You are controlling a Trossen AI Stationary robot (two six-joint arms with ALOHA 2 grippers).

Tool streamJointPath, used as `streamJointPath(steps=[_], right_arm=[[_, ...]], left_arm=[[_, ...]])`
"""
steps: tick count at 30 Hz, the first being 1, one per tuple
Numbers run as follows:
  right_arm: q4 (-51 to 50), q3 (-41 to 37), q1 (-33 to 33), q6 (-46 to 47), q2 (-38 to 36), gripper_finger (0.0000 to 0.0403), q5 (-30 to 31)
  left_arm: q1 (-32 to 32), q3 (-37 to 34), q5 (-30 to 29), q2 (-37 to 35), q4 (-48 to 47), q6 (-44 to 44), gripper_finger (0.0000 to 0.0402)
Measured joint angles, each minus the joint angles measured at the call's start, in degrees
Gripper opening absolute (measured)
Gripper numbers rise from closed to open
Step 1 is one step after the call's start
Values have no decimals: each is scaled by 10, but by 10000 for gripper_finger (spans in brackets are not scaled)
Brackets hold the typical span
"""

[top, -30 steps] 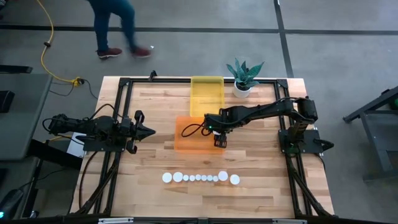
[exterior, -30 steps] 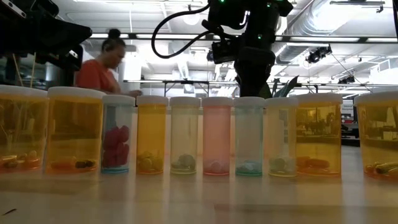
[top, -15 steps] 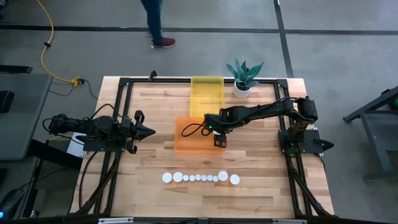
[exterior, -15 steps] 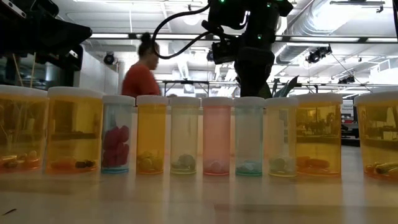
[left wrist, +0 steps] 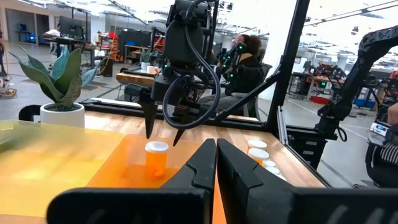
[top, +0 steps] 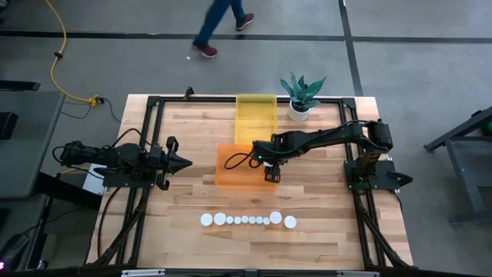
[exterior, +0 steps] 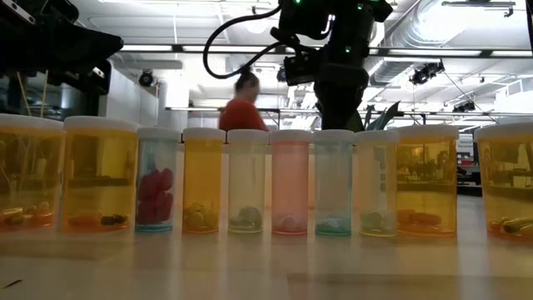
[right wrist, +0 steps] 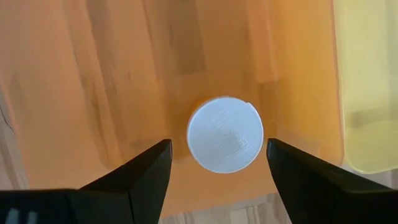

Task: Pick and place medicine bottles into bin by pill shape (circle, oval)
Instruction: Put the big orange pill bottle into the orange bin

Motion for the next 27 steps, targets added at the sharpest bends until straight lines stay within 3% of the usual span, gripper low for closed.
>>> streamJointPath(steps=[16, 27], right_arm=[[-19, 0, 0, -51, -10, 256, -9], [-44, 0, 8, -39, -85, 256, -14]], left_arm=[[0, 0, 0, 0, 0, 0, 5], [0, 0, 0, 0, 0, 0, 5]])
